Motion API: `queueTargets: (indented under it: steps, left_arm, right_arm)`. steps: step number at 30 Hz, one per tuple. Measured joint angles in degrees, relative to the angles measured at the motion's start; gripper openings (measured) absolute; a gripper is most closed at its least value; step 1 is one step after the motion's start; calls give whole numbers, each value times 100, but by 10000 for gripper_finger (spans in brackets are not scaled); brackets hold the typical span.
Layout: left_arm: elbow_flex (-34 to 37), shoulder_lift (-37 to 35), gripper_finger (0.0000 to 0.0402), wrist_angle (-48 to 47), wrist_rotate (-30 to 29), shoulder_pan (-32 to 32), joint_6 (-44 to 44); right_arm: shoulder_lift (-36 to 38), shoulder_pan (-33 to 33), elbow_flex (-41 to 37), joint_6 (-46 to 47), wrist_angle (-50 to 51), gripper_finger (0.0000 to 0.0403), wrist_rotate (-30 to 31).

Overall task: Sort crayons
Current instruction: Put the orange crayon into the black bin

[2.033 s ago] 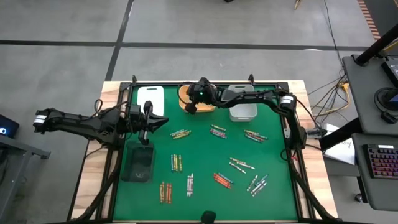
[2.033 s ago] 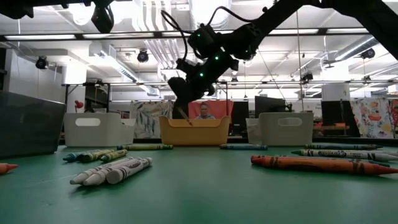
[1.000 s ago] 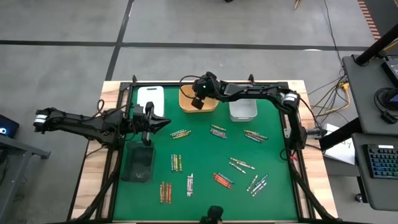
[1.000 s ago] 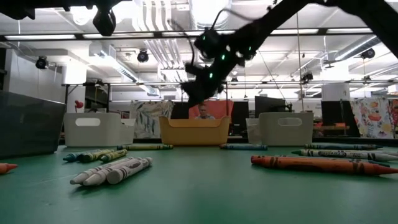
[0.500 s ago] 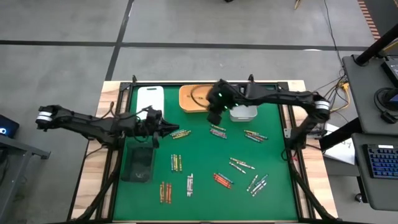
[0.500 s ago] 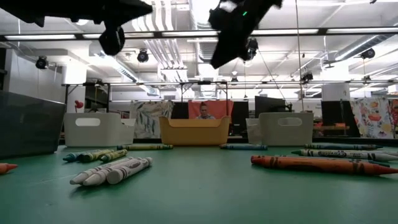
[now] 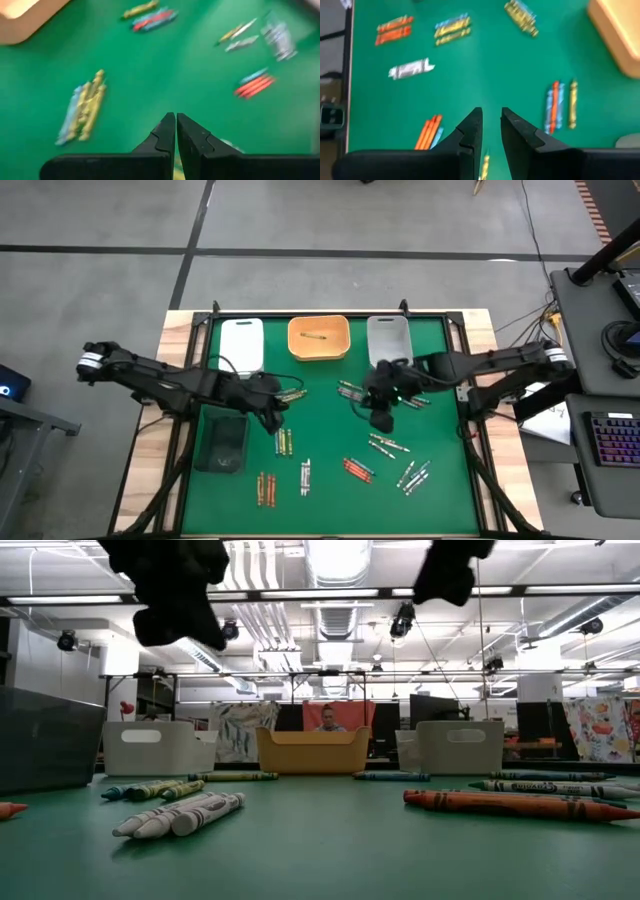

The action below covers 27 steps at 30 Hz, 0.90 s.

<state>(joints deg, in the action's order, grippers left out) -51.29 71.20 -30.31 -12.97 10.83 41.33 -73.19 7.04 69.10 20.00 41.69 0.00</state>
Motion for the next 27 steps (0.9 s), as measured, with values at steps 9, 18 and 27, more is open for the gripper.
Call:
queueTargets:
  steps: [9, 18, 27]
  left_arm:
    - [-521, 841, 0, -621, 341, 11, -1101]
    - [-648, 1195, 0, -581, 349, 11, -1647]
    - [-630, 1368, 0, -520, -4, -4, -2153]
  right_arm:
    - [437, 357, -791, -279, -1257, 59, 27]
    - [840, 88, -868, -507, -1780, 59, 619]
    - [1291, 56, -1189, 325, -602, 59, 621]
